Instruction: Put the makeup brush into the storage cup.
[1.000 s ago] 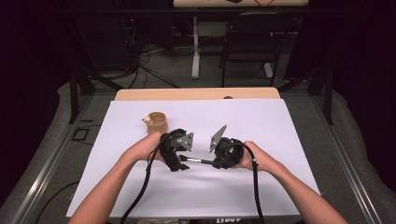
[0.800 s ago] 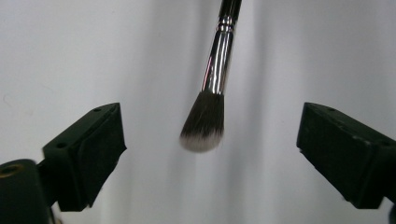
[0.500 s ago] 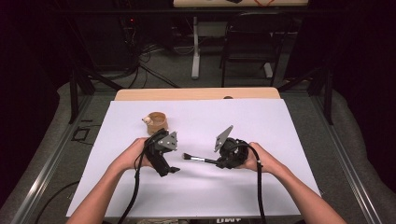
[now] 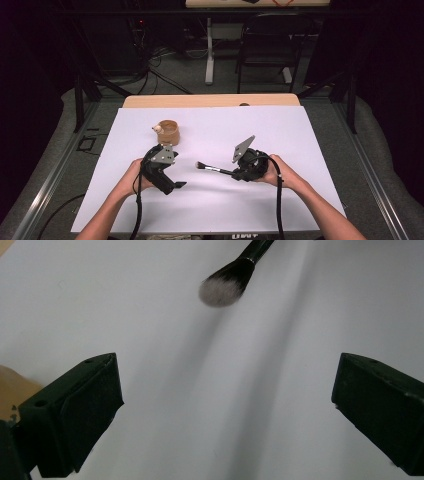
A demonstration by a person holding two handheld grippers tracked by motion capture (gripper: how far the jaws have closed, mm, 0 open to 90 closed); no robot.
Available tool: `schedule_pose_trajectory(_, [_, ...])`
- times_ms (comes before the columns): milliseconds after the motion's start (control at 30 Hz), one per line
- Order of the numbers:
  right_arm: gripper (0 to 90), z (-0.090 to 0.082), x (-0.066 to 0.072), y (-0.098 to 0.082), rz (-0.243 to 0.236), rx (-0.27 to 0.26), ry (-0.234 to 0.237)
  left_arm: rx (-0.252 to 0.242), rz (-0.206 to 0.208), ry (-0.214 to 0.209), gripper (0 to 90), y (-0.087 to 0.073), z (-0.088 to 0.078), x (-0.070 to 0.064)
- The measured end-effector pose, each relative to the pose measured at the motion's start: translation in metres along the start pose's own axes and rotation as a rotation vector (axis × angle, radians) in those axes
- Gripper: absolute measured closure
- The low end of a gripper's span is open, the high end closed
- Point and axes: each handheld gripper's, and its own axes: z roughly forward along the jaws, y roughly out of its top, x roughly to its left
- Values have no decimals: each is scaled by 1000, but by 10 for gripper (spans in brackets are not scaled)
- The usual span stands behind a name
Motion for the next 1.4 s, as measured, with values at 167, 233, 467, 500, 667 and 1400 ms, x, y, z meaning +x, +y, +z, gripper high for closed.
schedule_pose_trajectory(167, [794,0,2,-4,18,-32,1,-46,-76,21,0,-13,-2,1])
schedule_pose_trajectory(233, [794,1,2,-6,26,-43,2,-68,-104,27,0,-18,-1,1])
schedule_pose_trajectory(467, [794,2,4,-10,40,-84,4,-83,-136,26,0,-26,6,1])
schedule_pose_trajectory(500, [794,2,4,-11,49,-85,4,-82,-142,29,0,-27,7,1])
schedule_pose_trajectory(667, [794,0,5,-14,64,-132,-2,-91,-153,33,0,-29,10,0])
schedule_pose_trajectory(1400, [795,-3,8,-16,136,-331,-34,-134,-175,68,0,-26,16,2])
